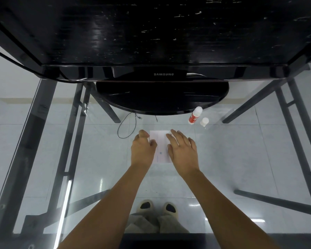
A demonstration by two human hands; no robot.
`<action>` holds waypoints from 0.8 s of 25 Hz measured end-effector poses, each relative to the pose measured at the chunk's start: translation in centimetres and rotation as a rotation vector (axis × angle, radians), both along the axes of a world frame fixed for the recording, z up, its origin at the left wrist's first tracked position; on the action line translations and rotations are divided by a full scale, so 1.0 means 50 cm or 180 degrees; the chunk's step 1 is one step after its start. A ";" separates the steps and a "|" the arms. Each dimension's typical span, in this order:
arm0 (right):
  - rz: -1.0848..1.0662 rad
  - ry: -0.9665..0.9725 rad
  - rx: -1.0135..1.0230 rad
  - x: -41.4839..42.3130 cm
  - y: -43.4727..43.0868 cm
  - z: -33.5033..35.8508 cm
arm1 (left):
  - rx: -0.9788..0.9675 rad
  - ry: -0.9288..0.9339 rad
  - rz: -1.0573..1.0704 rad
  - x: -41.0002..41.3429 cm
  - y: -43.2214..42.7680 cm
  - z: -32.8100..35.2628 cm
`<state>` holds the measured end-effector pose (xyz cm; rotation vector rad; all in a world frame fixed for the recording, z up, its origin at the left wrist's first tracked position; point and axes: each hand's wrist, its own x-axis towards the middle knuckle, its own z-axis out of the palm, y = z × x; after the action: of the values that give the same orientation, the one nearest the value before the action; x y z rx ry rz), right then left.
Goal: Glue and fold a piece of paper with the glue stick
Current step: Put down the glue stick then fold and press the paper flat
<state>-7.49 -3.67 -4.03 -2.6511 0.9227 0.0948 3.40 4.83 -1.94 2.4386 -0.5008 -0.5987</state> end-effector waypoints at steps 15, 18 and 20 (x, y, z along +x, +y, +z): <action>0.0410 0.0458 -0.0028 -0.016 -0.003 -0.023 | 0.1062 -0.1565 -0.2223 0.030 0.053 -0.041; 0.0396 0.0458 0.0000 -0.015 0.000 -0.018 | 0.1275 -0.1468 -0.2386 0.038 0.061 -0.050; 0.0394 0.0467 -0.0002 -0.015 0.002 -0.014 | 0.1365 -0.1457 -0.2487 0.041 0.067 -0.061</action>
<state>-8.22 -3.59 -4.75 -2.7297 0.8010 0.3224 5.45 8.17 -5.01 2.7414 -1.7099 -0.4649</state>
